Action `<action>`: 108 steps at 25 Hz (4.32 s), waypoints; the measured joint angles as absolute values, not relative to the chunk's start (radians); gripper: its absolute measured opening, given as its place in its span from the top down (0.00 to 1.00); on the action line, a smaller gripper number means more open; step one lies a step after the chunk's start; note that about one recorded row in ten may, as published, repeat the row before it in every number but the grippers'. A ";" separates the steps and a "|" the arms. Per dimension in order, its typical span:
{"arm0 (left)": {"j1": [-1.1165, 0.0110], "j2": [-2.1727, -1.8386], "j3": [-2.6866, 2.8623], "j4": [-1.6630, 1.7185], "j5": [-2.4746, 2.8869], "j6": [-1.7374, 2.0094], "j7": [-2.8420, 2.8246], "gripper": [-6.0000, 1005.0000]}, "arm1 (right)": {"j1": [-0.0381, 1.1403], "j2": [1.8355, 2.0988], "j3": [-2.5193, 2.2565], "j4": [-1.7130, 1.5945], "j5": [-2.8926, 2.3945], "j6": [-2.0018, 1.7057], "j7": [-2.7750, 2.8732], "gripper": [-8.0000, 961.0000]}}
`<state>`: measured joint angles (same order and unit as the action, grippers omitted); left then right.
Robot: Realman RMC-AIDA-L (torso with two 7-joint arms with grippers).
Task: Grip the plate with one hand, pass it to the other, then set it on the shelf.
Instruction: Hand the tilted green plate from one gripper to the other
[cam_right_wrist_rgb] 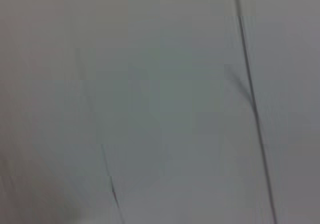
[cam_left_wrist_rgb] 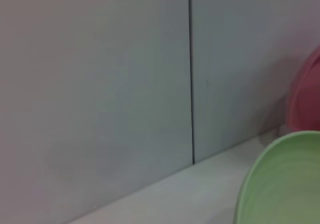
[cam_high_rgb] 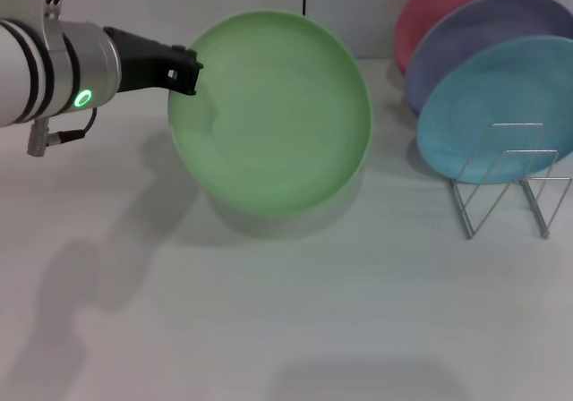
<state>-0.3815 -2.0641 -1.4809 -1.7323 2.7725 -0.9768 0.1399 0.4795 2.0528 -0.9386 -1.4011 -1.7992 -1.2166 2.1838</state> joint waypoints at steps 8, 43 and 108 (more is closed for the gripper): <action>-0.360 -2.065 -1.435 -1.710 2.764 -0.900 0.159 0.96 | 0.732 1.938 -0.707 -1.323 -2.212 -1.651 2.692 0.18; -0.371 -2.068 -1.407 -1.693 2.741 -0.861 0.158 0.96 | 0.959 1.903 -0.827 -0.960 -2.382 -1.561 2.549 0.21; -0.396 -2.065 -1.407 -1.645 2.715 -0.844 0.158 0.91 | 1.008 1.922 -0.948 -0.833 -2.429 -1.407 2.499 0.60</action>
